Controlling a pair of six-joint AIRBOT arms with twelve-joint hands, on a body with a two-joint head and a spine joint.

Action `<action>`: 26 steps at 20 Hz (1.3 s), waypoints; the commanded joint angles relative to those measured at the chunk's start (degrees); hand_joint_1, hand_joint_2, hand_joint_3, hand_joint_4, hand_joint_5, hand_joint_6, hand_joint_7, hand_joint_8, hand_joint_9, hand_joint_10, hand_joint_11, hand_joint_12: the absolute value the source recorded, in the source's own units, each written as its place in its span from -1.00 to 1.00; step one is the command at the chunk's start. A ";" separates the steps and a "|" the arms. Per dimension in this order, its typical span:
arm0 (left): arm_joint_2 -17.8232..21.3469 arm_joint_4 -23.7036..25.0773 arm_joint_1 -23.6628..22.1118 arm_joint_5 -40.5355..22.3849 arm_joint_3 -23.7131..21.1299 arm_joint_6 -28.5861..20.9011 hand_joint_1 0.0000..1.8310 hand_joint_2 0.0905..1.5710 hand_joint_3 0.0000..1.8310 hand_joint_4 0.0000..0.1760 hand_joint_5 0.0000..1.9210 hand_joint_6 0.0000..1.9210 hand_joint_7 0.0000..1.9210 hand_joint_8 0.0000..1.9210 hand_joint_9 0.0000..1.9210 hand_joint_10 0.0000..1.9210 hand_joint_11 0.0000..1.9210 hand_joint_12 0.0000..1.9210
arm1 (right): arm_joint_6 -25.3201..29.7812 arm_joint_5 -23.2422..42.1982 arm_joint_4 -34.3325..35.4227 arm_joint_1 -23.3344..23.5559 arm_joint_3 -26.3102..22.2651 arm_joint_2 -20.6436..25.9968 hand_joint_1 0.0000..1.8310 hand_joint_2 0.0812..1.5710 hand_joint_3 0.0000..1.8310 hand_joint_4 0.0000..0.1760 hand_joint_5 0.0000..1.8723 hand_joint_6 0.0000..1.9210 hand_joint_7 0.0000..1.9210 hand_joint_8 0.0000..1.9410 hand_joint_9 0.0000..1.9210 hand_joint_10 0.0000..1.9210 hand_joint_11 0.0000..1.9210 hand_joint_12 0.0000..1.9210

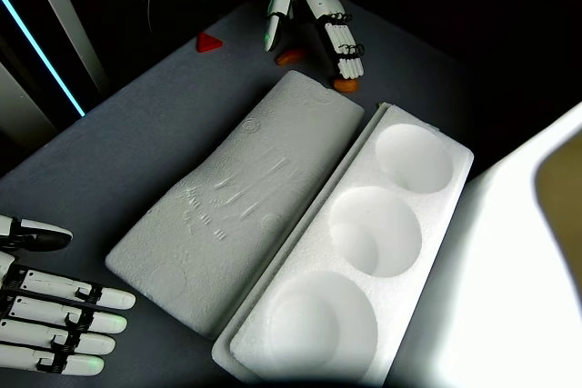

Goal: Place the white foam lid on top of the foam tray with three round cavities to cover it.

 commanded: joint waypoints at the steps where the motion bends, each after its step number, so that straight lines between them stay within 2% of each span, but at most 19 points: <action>1: -0.20 -0.72 -0.30 -6.14 0.43 -0.04 -0.58 0.19 -1.00 -1.00 -1.00 -1.00 -1.00 -1.00 -1.00 -1.00 -1.00 -1.00 | -0.23 5.76 1.03 0.54 0.73 0.03 -0.32 0.43 -1.00 -1.00 -1.00 -1.00 -1.00 -1.00 -1.00 -1.00 -1.00 -1.00; 3: -0.56 -0.95 -0.45 -5.87 0.64 -0.04 -0.60 0.18 -1.00 -1.00 -1.00 -1.00 -1.00 -1.00 -1.00 -1.00 -1.00 -1.00 | -0.65 5.72 2.03 0.81 1.00 -0.59 -0.27 0.43 -1.00 -1.00 -1.00 -1.00 -1.00 -1.00 -1.00 -1.00 -1.00 -1.00; 8: -1.55 -1.64 -1.14 -5.50 1.16 0.19 -0.61 0.17 -1.00 -1.00 -1.00 -1.00 -1.00 -1.00 -1.00 -1.00 -1.00 -1.00 | -2.26 6.62 5.37 1.13 1.07 -1.57 -0.30 0.45 -0.99 -1.00 -1.00 -1.00 -1.00 -1.00 -1.00 -1.00 -1.00 -1.00; 12: -2.55 -1.77 -1.59 -5.44 1.52 0.13 -0.59 0.15 -1.00 -1.00 -1.00 -1.00 -1.00 -1.00 -1.00 -1.00 -1.00 -1.00 | -2.25 7.18 7.20 1.22 1.68 -2.64 -0.36 0.45 -1.00 -1.00 -1.00 -1.00 -1.00 -1.00 -1.00 -1.00 -1.00 -1.00; 21: -4.64 -2.13 -2.95 -5.51 2.63 -0.46 -0.60 0.16 -1.00 -1.00 -1.00 -1.00 -1.00 -1.00 -1.00 -1.00 -1.00 -1.00 | -0.89 6.95 8.70 2.98 4.17 -5.98 -0.35 0.44 -1.00 -1.00 -1.00 -1.00 -1.00 -1.00 -1.00 -1.00 -0.94 -0.96; 22: -4.99 -2.09 -3.18 -5.37 2.83 -0.58 -0.61 0.16 -1.00 -1.00 -1.00 -1.00 -1.00 -1.00 -1.00 -1.00 -1.00 -1.00 | -0.81 6.74 8.78 3.12 4.39 -6.28 -0.31 0.46 -1.00 -1.00 -1.00 -1.00 -1.00 -1.00 -1.00 -1.00 -1.00 -0.52; 23: -5.20 -2.08 -3.27 -5.35 2.96 -0.73 -0.60 0.17 -1.00 -1.00 -1.00 -1.00 -1.00 -1.00 -1.00 -1.00 -1.00 -1.00 | -0.76 6.64 8.86 3.26 4.55 -6.56 -0.30 0.48 -1.00 -1.00 -1.00 -1.00 -1.00 -1.00 -1.00 -1.00 -1.00 -0.17; 24: -5.41 -2.08 -3.29 -5.40 3.05 -0.90 -0.60 0.17 -1.00 -1.00 -1.00 -1.00 -1.00 -1.00 -1.00 -1.00 -1.00 -1.00 | -0.67 6.63 8.96 3.44 4.74 -6.90 -0.30 0.48 -1.00 -1.00 -1.00 -1.00 -1.00 -1.00 -1.00 -1.00 -1.00 -0.17; 26: -5.85 -2.00 -3.35 -5.70 3.30 -1.61 -0.60 0.19 -1.00 -1.00 -1.00 -1.00 -1.00 -1.00 -1.00 -1.00 -1.00 -1.00 | -0.10 6.63 9.02 3.72 5.15 -7.55 -0.25 0.47 -1.00 -1.00 -1.00 -1.00 -1.00 -1.00 -1.00 -1.00 -1.00 -0.03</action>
